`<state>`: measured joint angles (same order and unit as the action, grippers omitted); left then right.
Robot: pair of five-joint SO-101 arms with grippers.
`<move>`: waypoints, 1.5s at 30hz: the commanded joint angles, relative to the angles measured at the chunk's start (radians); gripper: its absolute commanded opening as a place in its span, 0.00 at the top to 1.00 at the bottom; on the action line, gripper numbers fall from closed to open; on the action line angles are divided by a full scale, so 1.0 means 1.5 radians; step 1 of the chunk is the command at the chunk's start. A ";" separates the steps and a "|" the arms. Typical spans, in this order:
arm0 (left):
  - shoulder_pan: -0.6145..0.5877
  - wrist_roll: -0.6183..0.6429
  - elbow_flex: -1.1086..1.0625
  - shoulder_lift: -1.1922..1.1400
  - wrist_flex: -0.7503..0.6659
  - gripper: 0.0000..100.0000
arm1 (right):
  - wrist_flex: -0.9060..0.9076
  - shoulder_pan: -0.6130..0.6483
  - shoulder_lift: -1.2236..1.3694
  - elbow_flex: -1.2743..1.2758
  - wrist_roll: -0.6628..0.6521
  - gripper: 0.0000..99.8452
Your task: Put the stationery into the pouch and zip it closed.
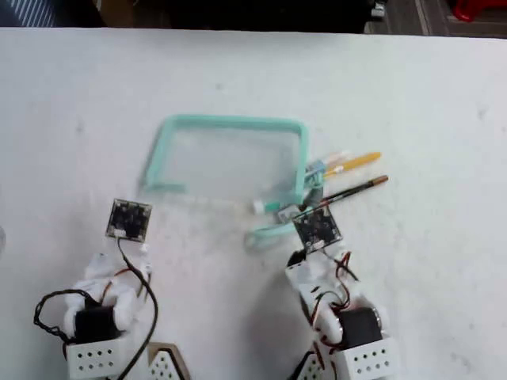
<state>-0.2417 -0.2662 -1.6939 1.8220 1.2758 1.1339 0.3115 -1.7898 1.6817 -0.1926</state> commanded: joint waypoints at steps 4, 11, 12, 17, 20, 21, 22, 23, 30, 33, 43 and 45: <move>0.003 -0.002 0.001 0.005 -0.030 0.98 | -0.014 -0.055 0.002 0.006 -0.008 0.98; 0.002 -0.002 0.001 0.005 -0.080 0.98 | 0.004 -0.067 0.002 0.006 -0.008 0.98; 0.002 -0.002 0.002 0.005 -0.080 0.98 | 0.019 -0.066 0.001 0.006 -0.008 0.98; -0.015 -0.003 0.008 0.006 -0.081 0.98 | 0.043 -0.057 -0.003 0.006 -0.049 0.98; -0.046 -0.001 0.035 0.006 -0.081 0.98 | 0.042 -0.071 -0.004 0.006 -0.073 0.98; -0.048 0.000 0.043 0.006 -0.081 0.98 | 0.041 -0.075 -0.004 0.006 -0.077 0.98; -0.048 0.000 0.049 0.006 -0.080 0.98 | 0.036 -0.078 -0.004 0.006 -0.078 0.98; -0.048 0.000 0.056 0.006 -0.080 0.98 | 0.026 -0.078 -0.004 0.006 -0.078 0.98; -0.037 -0.003 0.186 0.006 -0.026 0.98 | -0.027 -0.124 -0.004 0.006 -0.078 0.98; -0.037 -0.004 0.223 0.006 -0.010 0.98 | -0.037 -0.140 -0.004 0.006 -0.078 0.98; -0.038 -0.004 0.296 0.006 -0.045 0.97 | -0.032 -0.142 -0.003 0.006 -0.161 0.98; -0.038 -0.003 0.313 0.006 -0.043 0.97 | -0.020 -0.142 -0.003 0.006 -0.223 0.98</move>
<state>-0.3015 -0.2662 -1.3027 1.8251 1.2329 1.0986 0.0967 -1.7898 1.6817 -0.4074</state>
